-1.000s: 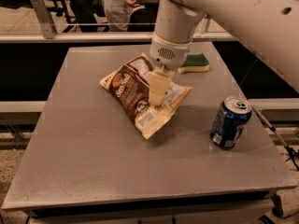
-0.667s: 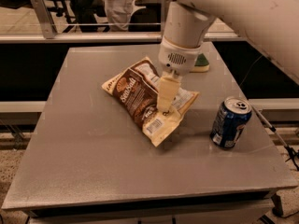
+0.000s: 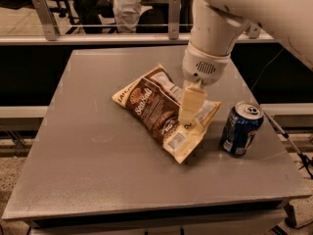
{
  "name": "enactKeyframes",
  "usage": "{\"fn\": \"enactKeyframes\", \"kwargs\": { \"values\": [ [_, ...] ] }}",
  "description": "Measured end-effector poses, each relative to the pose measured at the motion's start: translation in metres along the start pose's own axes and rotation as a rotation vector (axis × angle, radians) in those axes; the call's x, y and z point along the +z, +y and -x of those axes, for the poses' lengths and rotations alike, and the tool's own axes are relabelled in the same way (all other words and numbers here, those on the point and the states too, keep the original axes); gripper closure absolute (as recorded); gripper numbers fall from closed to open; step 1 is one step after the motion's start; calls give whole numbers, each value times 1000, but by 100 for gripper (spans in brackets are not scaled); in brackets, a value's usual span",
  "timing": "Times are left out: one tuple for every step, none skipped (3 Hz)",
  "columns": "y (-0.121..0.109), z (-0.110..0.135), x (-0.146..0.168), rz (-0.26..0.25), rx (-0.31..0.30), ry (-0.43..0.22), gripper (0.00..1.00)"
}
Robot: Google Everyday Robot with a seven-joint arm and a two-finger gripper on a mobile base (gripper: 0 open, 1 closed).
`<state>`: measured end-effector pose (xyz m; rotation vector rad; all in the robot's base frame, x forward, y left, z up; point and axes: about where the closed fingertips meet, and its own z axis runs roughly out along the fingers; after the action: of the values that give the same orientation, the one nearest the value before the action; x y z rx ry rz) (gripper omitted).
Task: Move brown chip bag near pepsi can
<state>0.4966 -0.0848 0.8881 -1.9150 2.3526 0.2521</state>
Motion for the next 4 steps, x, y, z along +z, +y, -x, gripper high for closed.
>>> {"fn": "enactKeyframes", "kwargs": {
  "values": [
    [1,-12,-1,8,5,-8,79],
    [0,-23,-2,19,10,-12,56],
    [-4,-19,-1,4,9,-23,33],
    [-7,-16,0,-8,8,-33,9]
  ]
}}
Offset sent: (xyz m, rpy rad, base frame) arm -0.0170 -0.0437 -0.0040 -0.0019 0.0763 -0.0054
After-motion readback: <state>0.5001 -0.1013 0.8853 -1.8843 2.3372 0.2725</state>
